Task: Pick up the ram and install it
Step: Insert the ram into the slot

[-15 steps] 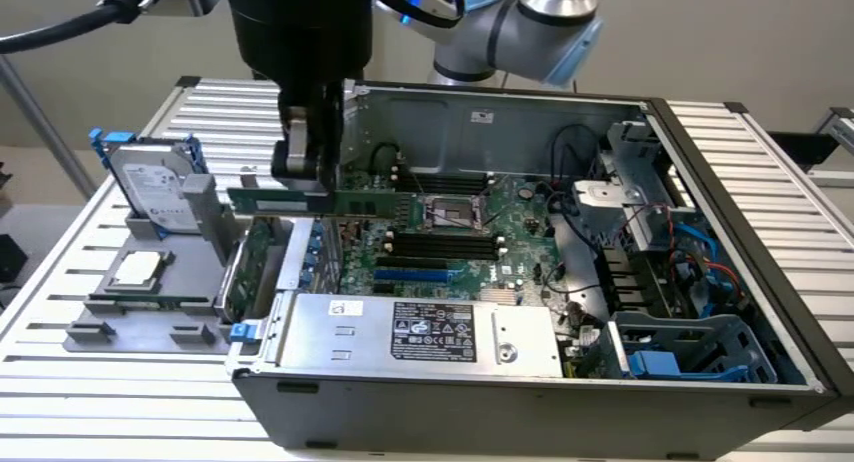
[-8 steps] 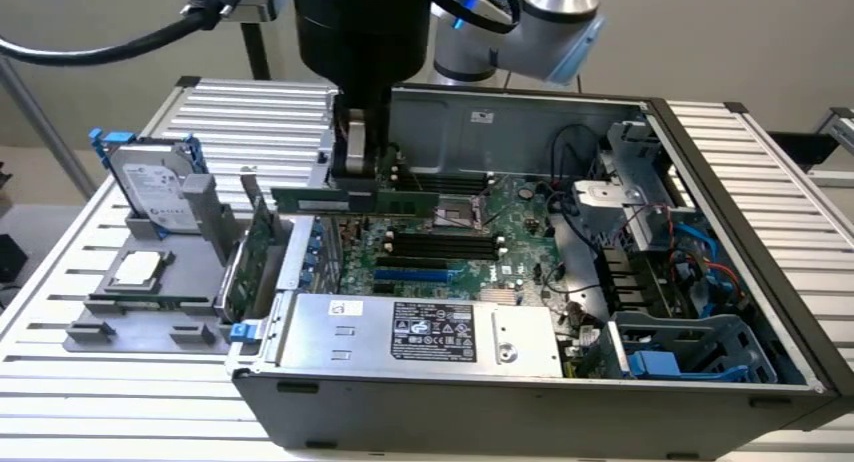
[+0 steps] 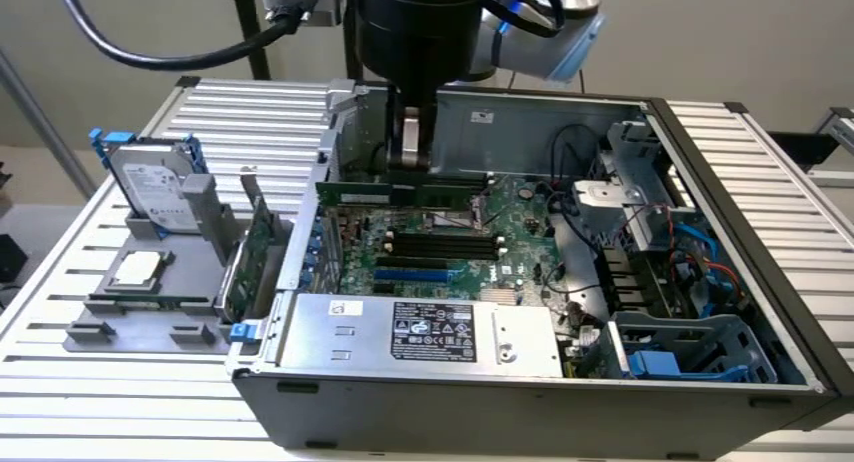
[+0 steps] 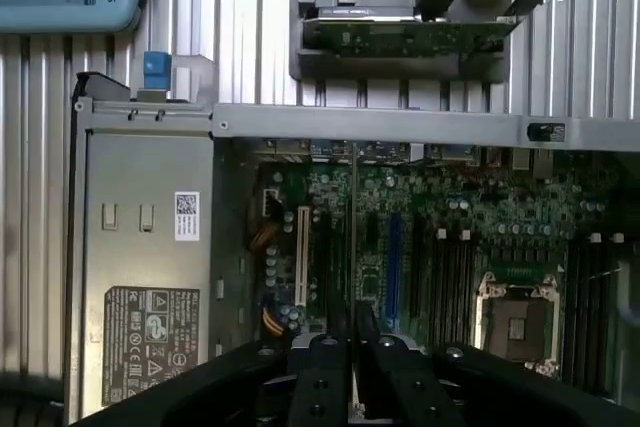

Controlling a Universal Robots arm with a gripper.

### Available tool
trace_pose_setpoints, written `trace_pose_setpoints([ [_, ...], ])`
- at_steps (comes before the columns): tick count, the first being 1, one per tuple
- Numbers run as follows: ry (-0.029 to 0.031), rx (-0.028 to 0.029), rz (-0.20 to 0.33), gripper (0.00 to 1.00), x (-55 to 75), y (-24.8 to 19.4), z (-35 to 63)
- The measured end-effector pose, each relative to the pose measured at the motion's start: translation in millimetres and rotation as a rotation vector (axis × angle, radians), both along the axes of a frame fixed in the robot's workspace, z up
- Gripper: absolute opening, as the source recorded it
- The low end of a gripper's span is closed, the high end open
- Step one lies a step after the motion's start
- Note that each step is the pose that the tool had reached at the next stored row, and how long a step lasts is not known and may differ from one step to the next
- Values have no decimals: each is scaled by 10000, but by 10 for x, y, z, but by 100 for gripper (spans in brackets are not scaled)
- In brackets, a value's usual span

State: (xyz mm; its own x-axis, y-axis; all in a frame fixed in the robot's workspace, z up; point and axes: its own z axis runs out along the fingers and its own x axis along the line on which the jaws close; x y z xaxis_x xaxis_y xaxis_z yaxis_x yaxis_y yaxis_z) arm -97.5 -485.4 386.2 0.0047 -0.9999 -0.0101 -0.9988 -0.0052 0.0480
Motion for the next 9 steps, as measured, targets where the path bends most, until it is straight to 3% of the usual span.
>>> trace_pose_setpoints([
  [5,1,0,0,0,143,166,-76],
  [9,1,-1,-2,0,229,331,-149],
])
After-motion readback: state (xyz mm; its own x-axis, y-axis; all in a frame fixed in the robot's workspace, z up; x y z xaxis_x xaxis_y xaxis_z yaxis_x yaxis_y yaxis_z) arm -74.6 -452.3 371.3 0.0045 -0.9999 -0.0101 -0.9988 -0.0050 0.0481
